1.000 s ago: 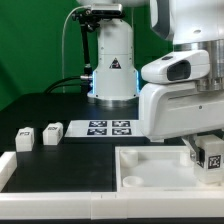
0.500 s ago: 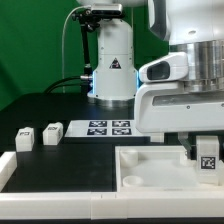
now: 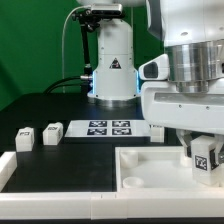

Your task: Assemble one leg

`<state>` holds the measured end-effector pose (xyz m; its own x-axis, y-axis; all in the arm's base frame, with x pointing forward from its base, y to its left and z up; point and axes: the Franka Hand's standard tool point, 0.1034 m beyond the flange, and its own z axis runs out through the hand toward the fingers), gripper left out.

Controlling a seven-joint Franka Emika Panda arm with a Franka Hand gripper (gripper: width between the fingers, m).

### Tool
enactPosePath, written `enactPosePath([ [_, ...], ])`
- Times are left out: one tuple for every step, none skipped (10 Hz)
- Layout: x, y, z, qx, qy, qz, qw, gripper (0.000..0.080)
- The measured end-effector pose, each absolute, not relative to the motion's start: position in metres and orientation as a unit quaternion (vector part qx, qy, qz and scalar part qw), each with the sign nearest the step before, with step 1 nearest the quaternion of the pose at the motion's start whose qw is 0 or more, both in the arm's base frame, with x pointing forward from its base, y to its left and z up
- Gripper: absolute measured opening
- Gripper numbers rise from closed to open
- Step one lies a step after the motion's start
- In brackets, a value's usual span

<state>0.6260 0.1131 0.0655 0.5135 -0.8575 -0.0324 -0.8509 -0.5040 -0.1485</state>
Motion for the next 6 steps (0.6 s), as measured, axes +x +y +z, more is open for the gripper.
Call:
enactPosePath([
  [0.6254, 0.1137, 0.0649, -0.848, 0.525, -0.020, 0.072, 0.0291],
  [0.6251, 0.1134, 0.0646, -0.823, 0.563, -0.014, 0.078, 0.0291],
  [0.6247, 0.1142, 0.0644, -0.800, 0.595, -0.009, 0.080, 0.0291],
  [0.6245, 0.1151, 0.0644, -0.792, 0.605, -0.006, 0.082, 0.0375],
  [0.6245, 0.1153, 0.0644, -0.801, 0.593, -0.008, 0.082, 0.0375],
  [0.6245, 0.1154, 0.0644, -0.811, 0.579, -0.009, 0.082, 0.0513],
])
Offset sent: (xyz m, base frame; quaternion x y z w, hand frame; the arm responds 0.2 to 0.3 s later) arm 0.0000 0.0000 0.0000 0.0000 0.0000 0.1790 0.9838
